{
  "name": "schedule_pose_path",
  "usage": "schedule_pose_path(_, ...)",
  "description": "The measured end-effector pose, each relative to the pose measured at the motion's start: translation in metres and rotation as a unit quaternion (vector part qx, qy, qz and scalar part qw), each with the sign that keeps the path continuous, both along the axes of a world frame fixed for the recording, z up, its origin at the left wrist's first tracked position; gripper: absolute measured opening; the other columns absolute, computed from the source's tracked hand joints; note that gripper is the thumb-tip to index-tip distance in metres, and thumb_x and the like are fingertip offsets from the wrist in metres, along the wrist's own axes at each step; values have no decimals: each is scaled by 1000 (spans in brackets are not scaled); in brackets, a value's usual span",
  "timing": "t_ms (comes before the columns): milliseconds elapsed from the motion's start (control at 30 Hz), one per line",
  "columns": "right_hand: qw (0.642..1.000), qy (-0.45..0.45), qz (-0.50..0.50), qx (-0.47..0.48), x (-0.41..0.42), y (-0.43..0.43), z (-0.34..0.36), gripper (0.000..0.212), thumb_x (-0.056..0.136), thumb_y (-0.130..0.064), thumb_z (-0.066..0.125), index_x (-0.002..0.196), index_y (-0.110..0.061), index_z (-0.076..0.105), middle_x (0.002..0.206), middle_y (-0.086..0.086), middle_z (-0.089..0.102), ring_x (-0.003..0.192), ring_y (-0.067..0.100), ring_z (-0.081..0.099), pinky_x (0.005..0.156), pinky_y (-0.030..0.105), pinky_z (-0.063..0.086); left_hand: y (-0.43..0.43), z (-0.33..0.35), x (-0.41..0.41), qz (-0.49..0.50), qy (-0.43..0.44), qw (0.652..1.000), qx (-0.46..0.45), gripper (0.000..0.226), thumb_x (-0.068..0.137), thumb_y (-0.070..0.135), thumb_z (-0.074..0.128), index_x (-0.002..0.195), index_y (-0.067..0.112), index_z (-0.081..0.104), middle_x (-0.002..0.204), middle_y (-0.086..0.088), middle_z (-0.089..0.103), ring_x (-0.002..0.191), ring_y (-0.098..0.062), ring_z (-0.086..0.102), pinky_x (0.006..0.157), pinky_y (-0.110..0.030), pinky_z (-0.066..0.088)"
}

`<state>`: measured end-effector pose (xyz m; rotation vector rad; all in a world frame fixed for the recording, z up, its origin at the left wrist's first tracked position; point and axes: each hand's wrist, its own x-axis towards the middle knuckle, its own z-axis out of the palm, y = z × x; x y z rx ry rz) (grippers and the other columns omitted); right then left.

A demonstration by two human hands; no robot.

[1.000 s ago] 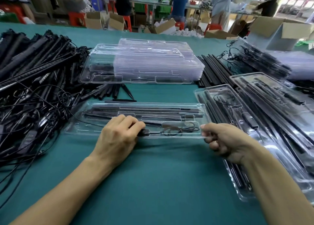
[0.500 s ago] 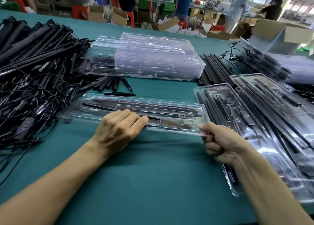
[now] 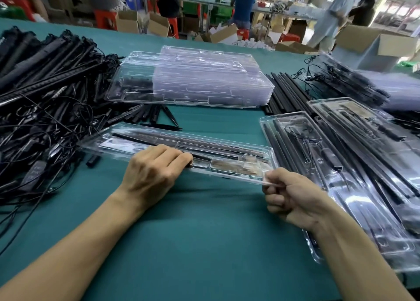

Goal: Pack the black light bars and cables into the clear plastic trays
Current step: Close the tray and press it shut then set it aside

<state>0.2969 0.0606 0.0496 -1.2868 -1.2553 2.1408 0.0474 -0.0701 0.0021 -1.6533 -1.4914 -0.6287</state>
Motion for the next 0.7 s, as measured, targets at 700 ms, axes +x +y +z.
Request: schedule_pose_path(700,997,7,-82,2,-7,0,-1,44,95,-35,52,55,-22,42,50,-6,31,32,6,25,37,13,13,-6,5,-7,70,48,996,6,15,87,16,64,74,18,69,71,1,66,65,-26,62,56,-36,45)
